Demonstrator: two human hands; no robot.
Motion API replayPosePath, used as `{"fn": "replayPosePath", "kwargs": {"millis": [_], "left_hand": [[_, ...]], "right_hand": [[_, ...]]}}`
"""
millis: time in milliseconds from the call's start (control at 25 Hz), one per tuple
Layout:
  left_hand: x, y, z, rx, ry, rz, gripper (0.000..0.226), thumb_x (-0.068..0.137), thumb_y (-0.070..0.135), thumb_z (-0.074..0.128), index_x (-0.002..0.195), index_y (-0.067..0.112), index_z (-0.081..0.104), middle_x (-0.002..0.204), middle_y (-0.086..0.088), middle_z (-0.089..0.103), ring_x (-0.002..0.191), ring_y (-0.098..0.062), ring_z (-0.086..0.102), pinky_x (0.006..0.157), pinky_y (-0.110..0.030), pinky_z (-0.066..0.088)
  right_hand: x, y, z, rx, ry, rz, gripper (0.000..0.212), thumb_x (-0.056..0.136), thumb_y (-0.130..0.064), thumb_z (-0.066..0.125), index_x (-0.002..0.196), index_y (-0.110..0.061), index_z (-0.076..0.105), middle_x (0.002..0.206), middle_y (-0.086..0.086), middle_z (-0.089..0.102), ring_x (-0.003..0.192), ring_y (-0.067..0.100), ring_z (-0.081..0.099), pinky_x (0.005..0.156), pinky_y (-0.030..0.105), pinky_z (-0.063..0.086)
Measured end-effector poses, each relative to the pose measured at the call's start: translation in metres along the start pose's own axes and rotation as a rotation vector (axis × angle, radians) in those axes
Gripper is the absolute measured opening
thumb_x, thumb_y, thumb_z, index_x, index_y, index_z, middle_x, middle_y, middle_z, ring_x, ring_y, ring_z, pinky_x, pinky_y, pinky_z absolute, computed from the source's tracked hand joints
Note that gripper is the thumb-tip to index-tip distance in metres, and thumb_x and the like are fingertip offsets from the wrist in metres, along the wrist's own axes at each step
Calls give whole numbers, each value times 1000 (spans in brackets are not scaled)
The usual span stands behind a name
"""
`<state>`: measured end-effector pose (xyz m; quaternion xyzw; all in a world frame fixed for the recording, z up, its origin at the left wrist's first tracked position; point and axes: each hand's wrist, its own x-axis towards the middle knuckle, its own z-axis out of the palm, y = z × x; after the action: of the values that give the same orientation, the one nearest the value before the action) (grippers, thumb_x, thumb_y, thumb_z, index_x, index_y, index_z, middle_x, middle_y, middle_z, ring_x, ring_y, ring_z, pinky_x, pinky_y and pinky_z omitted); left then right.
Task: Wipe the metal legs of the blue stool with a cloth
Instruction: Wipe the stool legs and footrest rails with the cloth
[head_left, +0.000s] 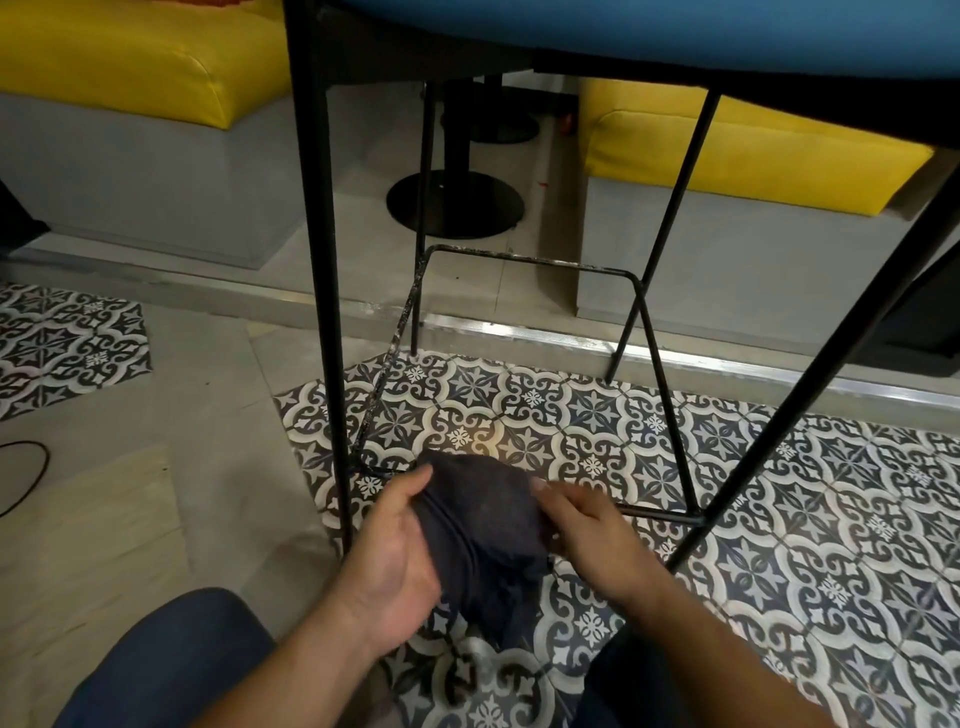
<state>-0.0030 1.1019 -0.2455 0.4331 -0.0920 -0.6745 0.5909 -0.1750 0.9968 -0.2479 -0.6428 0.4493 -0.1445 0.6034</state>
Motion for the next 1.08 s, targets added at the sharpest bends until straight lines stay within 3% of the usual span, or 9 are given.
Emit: {"fn": "replayPosePath", "kwargs": {"millis": [80, 160, 360, 520, 640, 800, 880, 960, 1080], "left_hand": [[9, -9, 5, -12, -12, -23, 47, 90, 41, 58, 124, 8, 65, 127, -20, 63, 118, -35, 60, 101, -50, 43], [14, -11, 7, 2, 34, 11, 42, 86, 24, 67, 122, 2, 64, 123, -23, 65, 114, -37, 62, 99, -48, 47], [17, -8, 1, 379, 228, 80, 17, 92, 10, 60, 103, 10, 72, 99, -11, 76, 91, -24, 73, 79, -36, 55], [16, -3, 2, 516, 289, 175, 18, 96, 26, 56, 99, 18, 72, 85, -5, 72, 74, -16, 70, 63, -26, 55], [13, 14, -5, 595, 430, 368, 17, 97, 29, 53, 99, 27, 69, 77, -1, 64, 62, -9, 60, 56, -21, 52], [7, 46, -20, 610, 602, 669, 18, 99, 32, 50, 95, 38, 67, 74, 12, 65, 62, -3, 58, 58, -23, 50], [6, 58, -25, 638, 668, 766, 20, 99, 36, 48, 91, 40, 66, 74, 16, 65, 62, 1, 57, 59, -23, 50], [7, 70, -26, 656, 728, 849, 21, 96, 41, 47, 86, 43, 65, 75, 19, 66, 62, 2, 57, 60, -22, 50], [9, 88, -25, 659, 780, 965, 15, 92, 48, 46, 87, 48, 60, 79, 20, 64, 69, -2, 57, 65, -22, 48]], "right_hand": [[-8, 4, 12, 436, -190, 160, 56, 90, -63, 48, 117, -17, 67, 115, 5, 70, 110, 19, 64, 98, 43, 48], [-14, 8, 15, 643, -276, 169, 46, 89, -48, 59, 119, -14, 68, 124, 13, 65, 117, 26, 60, 98, 39, 48], [-13, 10, 12, 529, -55, 120, 31, 89, -28, 64, 110, -6, 70, 110, 21, 69, 104, 34, 66, 97, 48, 47], [-13, -35, -24, 158, 185, 30, 35, 85, -51, 62, 94, -19, 72, 85, 0, 76, 81, 15, 71, 73, 31, 53], [2, -67, -57, -338, 386, -231, 35, 91, -58, 47, 94, -28, 66, 85, -12, 69, 76, 7, 65, 68, 26, 46], [16, -34, -33, -968, 157, -284, 17, 98, -40, 36, 112, -37, 46, 108, -10, 46, 104, 15, 53, 84, 32, 43], [13, 15, -4, -1147, 18, -147, 42, 99, -35, 33, 140, -32, 29, 142, 1, 38, 136, 28, 32, 111, 47, 26], [9, 48, 13, -1291, 65, -143, 61, 100, -38, 26, 153, -20, 1, 161, 11, 5, 146, 33, -1, 116, 51, -5], [7, 55, 18, -1348, 142, -198, 66, 97, -41, 24, 153, -14, 3, 160, 16, 7, 145, 39, 2, 115, 55, 0]]}}
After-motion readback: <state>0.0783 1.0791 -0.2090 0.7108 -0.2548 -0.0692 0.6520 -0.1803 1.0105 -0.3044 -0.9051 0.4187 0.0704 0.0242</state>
